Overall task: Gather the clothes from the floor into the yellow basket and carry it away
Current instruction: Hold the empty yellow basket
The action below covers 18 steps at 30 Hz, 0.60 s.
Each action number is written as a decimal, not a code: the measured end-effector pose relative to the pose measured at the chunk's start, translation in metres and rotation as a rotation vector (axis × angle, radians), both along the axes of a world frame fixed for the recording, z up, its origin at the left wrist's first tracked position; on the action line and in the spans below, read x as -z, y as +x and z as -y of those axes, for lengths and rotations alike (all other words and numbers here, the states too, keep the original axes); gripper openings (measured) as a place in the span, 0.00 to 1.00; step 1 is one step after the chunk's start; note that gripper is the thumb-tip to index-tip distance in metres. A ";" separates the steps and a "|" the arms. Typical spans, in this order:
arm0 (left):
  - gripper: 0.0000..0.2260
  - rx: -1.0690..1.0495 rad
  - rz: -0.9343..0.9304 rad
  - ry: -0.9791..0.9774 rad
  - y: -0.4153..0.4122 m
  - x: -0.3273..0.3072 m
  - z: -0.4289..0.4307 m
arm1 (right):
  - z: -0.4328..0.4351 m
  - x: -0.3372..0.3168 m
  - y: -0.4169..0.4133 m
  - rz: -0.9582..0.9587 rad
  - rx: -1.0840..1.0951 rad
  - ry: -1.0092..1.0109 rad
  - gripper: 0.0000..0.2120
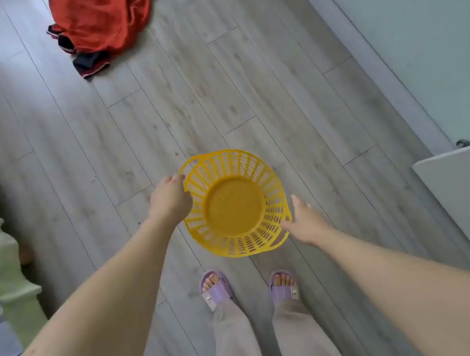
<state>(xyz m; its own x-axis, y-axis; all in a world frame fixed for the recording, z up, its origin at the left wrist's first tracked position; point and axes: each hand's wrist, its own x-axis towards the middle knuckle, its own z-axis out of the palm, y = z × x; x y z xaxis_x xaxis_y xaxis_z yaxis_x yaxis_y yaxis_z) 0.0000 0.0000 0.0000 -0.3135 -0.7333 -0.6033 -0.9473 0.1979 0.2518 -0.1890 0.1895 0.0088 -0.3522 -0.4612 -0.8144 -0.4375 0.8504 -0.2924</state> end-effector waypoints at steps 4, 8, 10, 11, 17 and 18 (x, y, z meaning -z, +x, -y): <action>0.26 -0.032 -0.004 0.012 -0.003 0.043 0.012 | 0.005 0.045 -0.003 0.021 0.207 0.088 0.39; 0.32 -0.092 -0.045 0.061 -0.010 0.076 0.018 | 0.008 0.078 0.000 0.149 0.544 0.155 0.33; 0.33 -0.132 -0.079 0.069 -0.016 0.085 0.017 | 0.006 0.091 0.003 0.271 0.767 0.130 0.30; 0.33 -0.168 -0.093 0.066 -0.018 0.087 0.017 | 0.006 0.096 0.004 0.308 0.836 0.116 0.29; 0.26 -0.304 -0.091 0.126 -0.021 0.093 0.027 | 0.033 0.096 0.004 0.447 1.023 0.035 0.10; 0.25 -0.306 -0.094 0.153 -0.020 0.093 0.027 | 0.039 0.093 0.004 0.445 1.039 0.015 0.04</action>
